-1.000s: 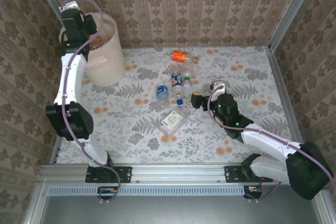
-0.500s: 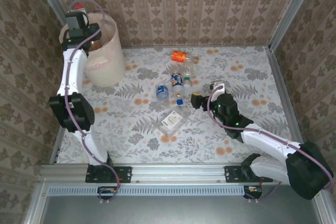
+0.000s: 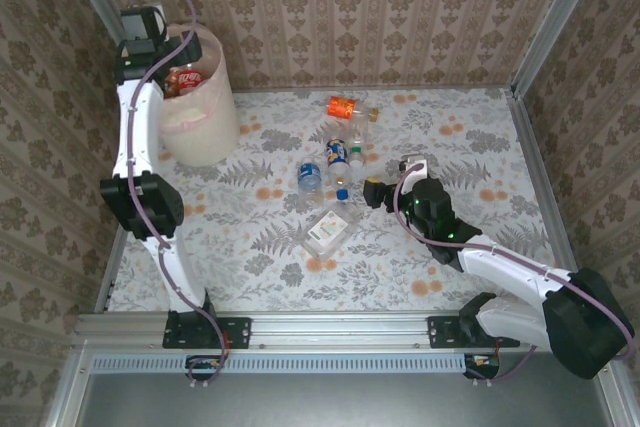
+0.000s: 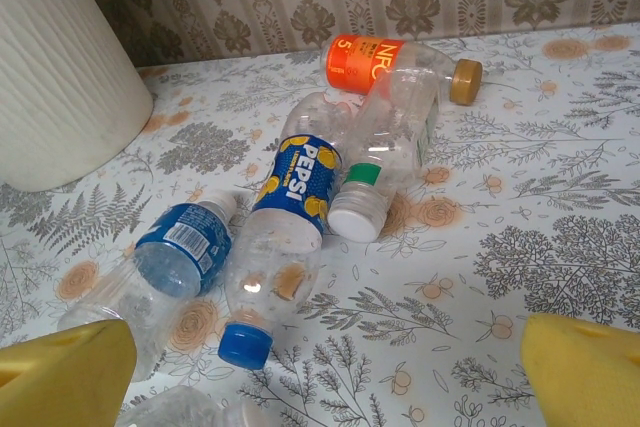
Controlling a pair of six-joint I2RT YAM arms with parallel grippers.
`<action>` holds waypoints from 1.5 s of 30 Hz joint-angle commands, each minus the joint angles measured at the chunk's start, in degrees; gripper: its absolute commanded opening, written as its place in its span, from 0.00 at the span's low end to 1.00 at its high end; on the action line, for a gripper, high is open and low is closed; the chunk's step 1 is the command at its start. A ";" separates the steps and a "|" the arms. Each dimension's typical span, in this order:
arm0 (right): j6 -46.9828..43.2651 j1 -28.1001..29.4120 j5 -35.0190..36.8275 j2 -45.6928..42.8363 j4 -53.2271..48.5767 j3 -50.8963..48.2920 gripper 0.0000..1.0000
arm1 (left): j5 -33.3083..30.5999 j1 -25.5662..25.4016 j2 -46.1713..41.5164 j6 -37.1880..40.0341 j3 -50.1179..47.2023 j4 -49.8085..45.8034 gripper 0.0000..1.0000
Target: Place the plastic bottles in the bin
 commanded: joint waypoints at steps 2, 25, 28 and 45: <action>0.24 0.02 1.77 -0.09 -0.64 0.16 1.00 | 2.10 -0.25 -2.93 -2.90 -0.35 -2.25 0.98; 13.62 0.02 9.83 3.93 -9.62 3.06 1.00 | -2.39 -16.38 -20.17 -3.05 -25.12 8.74 1.00; 13.73 0.02 7.54 5.15 -12.32 5.29 1.00 | -3.03 -18.55 -21.55 -4.36 -28.39 9.47 1.00; 16.64 10.92 3.64 14.05 -26.03 16.59 1.00 | -1.79 -27.15 -24.08 -18.02 -46.00 10.22 1.00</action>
